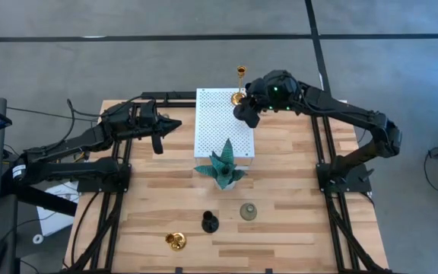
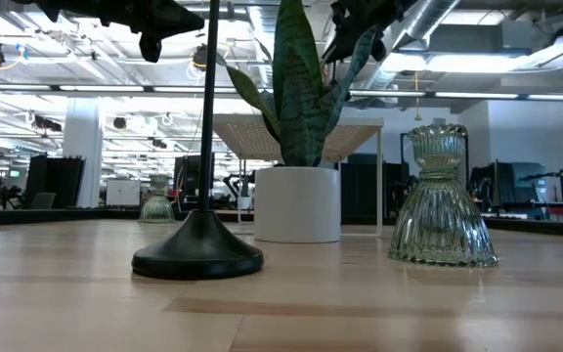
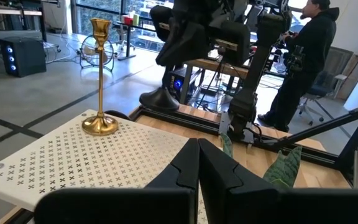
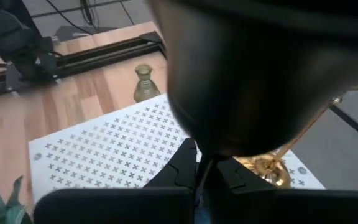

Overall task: Pick & Place candle stick holders
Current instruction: Put the top black candle holder on the shelf

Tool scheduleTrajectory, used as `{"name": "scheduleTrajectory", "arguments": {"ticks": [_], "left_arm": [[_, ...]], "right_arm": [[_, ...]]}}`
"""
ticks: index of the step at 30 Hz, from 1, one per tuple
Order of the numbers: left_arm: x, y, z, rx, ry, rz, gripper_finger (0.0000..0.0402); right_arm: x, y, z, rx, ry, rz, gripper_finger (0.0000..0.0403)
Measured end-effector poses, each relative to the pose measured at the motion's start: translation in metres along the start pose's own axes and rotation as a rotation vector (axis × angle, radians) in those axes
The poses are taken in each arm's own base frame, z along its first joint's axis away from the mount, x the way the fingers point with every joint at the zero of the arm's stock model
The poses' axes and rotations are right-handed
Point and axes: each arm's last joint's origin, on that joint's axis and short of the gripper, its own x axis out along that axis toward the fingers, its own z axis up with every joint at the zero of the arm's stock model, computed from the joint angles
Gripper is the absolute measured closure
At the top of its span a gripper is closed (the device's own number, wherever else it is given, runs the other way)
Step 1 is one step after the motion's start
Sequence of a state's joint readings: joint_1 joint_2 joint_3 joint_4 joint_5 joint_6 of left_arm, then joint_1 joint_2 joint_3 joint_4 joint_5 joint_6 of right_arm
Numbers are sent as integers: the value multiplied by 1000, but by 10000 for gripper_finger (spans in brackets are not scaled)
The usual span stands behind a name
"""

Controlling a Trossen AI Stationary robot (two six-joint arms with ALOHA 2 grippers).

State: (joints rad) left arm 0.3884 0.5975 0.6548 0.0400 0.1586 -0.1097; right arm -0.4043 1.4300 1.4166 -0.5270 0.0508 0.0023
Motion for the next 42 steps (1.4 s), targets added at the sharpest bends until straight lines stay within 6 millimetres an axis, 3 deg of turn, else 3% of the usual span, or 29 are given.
{"name": "scheduleTrajectory", "arguments": {"ticks": [20, 32, 42], "left_arm": [[0, 0, -1, -1, 6, 1, 398], [0, 0, -1, -1, 7, 1, 398], [0, 0, -1, -1, 7, 1, 398]], "right_arm": [[8, -3, -4, 33, 37, 47, 403], [44, -4, -17, 24, 131, 37, 403], [61, -22, -25, 54, 173, -12, 403]]}}
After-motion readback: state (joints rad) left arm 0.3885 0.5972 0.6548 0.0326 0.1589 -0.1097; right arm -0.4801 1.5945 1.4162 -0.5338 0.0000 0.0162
